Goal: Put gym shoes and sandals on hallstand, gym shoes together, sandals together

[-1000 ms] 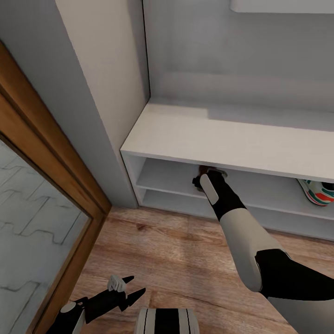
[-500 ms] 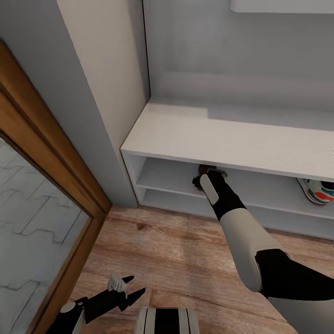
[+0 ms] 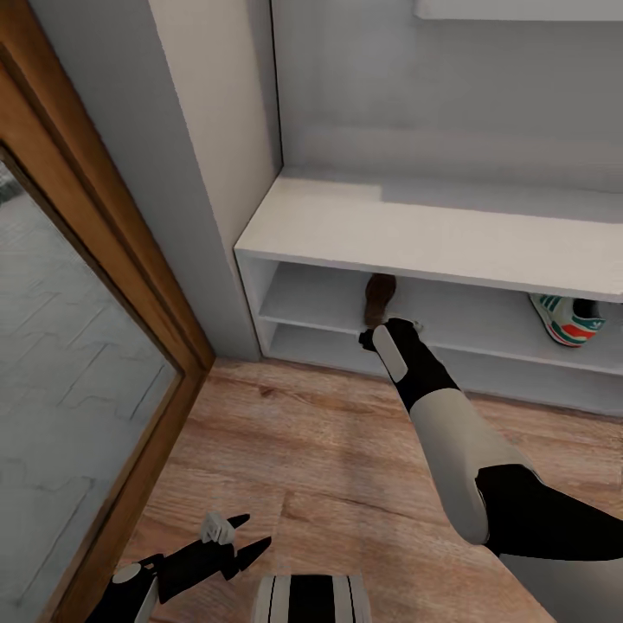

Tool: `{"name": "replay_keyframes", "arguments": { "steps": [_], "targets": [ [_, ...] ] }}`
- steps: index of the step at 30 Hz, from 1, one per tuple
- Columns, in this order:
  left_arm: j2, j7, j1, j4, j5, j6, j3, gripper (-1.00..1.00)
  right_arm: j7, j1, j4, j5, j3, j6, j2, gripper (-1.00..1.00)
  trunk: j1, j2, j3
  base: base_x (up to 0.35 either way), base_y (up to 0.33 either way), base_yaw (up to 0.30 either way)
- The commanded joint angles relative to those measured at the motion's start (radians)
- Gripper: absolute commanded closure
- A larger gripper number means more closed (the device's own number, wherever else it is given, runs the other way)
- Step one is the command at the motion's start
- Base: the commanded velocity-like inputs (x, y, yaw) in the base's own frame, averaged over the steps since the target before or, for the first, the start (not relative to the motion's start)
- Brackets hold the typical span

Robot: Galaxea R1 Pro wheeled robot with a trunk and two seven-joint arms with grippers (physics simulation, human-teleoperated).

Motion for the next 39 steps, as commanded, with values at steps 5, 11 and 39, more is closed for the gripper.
{"name": "replay_keyframes", "arguments": {
  "steps": [5,11,39],
  "targets": [
    [-0.001,-0.004,-0.001,-0.001,-0.009,-0.004,0.005,-1.0,-0.009,0.0,0.001,-0.009,0.002,0.002,0.0,-1.0,-0.001,0.0,-0.001,-0.338,0.0,0.0],
    [0.0,-0.004,-0.001,-0.001,-0.01,-0.004,0.006,-1.0,-0.009,0.0,0.005,-0.007,0.003,0.003,0.0,-1.0,-0.001,0.0,-0.001,-0.338,0.0,0.0],
    [0.001,-0.004,0.003,-0.003,-0.008,-0.043,0.008,-1.0,0.319,0.496,0.082,0.153,0.158,-0.438,-0.059,-1.0,-0.001,0.0,-0.001,-0.213,0.0,0.0]
  ]
}}
